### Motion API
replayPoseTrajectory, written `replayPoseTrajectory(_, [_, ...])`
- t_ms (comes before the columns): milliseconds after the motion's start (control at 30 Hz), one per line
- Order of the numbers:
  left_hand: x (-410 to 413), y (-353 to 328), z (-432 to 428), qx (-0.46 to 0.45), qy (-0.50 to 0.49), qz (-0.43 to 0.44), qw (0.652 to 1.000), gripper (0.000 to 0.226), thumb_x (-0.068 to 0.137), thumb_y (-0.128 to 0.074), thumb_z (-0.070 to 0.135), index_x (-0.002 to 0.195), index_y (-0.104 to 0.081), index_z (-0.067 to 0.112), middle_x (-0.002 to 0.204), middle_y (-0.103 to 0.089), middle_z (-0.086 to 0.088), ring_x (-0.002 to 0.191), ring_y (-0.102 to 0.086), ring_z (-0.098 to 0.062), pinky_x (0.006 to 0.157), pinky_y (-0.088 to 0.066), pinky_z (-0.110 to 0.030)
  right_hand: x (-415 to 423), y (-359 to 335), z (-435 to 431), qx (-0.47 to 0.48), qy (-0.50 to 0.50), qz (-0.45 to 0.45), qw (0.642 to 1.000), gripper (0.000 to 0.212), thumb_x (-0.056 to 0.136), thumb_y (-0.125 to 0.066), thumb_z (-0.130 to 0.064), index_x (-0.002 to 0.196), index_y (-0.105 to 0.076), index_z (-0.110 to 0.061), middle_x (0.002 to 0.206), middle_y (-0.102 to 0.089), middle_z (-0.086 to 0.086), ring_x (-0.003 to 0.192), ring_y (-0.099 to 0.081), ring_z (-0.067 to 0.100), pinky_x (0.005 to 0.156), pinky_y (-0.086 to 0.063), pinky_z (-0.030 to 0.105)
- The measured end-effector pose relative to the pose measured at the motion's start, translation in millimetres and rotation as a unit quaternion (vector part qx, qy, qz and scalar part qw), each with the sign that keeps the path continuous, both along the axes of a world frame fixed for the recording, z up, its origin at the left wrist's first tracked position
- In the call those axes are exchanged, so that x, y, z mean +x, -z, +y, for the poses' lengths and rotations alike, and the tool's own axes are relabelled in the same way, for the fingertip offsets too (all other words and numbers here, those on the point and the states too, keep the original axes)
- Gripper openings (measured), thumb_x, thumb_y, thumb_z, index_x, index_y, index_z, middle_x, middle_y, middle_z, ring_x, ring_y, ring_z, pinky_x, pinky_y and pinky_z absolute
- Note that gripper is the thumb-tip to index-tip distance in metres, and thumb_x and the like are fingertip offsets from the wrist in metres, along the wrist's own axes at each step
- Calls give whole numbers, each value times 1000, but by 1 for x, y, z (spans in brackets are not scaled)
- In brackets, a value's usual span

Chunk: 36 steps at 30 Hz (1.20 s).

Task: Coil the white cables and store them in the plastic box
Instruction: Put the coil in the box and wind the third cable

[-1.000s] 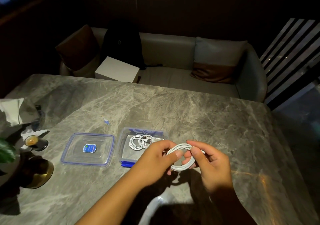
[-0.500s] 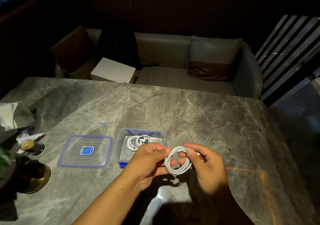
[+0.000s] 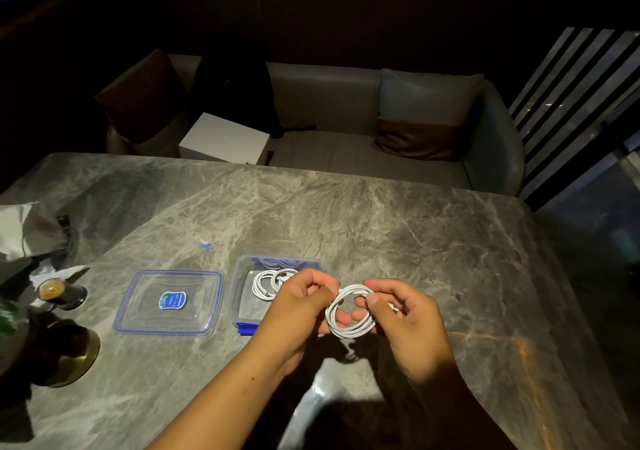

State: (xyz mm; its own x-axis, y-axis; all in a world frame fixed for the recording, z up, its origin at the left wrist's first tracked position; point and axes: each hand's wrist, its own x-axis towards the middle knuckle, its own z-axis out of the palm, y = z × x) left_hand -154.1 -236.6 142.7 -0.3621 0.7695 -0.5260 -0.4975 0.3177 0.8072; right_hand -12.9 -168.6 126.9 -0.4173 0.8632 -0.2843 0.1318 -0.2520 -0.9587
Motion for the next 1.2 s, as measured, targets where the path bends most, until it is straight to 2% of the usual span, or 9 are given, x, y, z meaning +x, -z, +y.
replayPoseTrajectory(100, [0,-1,0,13,-9,-31,999,10,96,-56,6,105,-60,3,79,-72,-13,62,-72,-22,62,-56,-29,-1,4,0,-3,3,-8,1000,20,92,-64,-5,101,-72,-20,91,-78,10,87,-76,28,88,-58,50])
replayPoseTrajectory(233, [0,6,-5,26,-29,-28,999,25,92,-61,-1,117,-59,5,85,-72,-14,71,-73,-28,83,-55,-46,-4,1,0,-45,7,14,999,20,92,-61,2,98,-73,-13,89,-78,13,86,-75,32,84,-59,45])
replayPoseTrajectory(400, [-8,18,-8,11,-46,31,998,19,89,-65,-3,107,-65,2,79,-74,-14,61,-70,-18,55,-56,-26,-9,3,0,-91,-36,-14,995,14,91,-61,0,94,-72,-8,86,-78,13,83,-77,27,76,-60,38])
replayPoseTrajectory(533, [-23,32,-15,0,-48,70,996,19,87,-66,-4,102,-68,6,73,-73,-9,56,-68,-17,51,-52,-24,-20,17,-4,-95,-74,-67,991,8,90,-63,-5,90,-70,-8,86,-73,17,75,-72,23,66,-60,31])
replayPoseTrajectory(633, [-37,44,-21,0,-52,102,993,17,87,-67,-5,99,-70,6,73,-72,-12,50,-65,-16,48,-48,-20,-30,29,-7,-79,-101,-84,988,7,90,-63,-4,87,-68,-7,68,-63,9,60,-60,16,49,-49,28])
replayPoseTrajectory(700, [-47,52,-24,8,-52,132,990,15,86,-68,-5,96,-71,5,74,-72,-13,54,-65,-18,53,-51,-22,-39,37,-7,-95,-109,-83,986,5,91,-62,-4,88,-67,-3,68,-60,10,56,-58,17,44,-43,28])
replayPoseTrajectory(800, [-60,64,-24,19,-54,153,987,15,85,-68,-7,97,-70,3,68,-69,-8,52,-63,-16,56,-53,-23,-55,50,-7,-155,-95,-59,982,6,93,-61,-3,94,-65,1,78,-65,18,60,-64,22,48,-51,28])
replayPoseTrajectory(1067, [-90,101,-10,-40,-88,-6,995,17,96,-57,5,104,-71,1,90,-76,-20,73,-73,-22,67,-59,-31,-98,80,-11,-268,-4,-36,963,9,94,-61,-1,101,-64,4,101,-72,26,81,-74,28,79,-63,37])
replayPoseTrajectory(1200, [-103,116,-1,-70,-91,-22,993,17,95,-56,-1,93,-72,3,84,-76,-17,70,-74,-22,67,-62,-33,-115,95,-2,-240,20,-88,967,12,95,-61,-7,104,-63,1,92,-72,19,72,-73,22,67,-62,32])
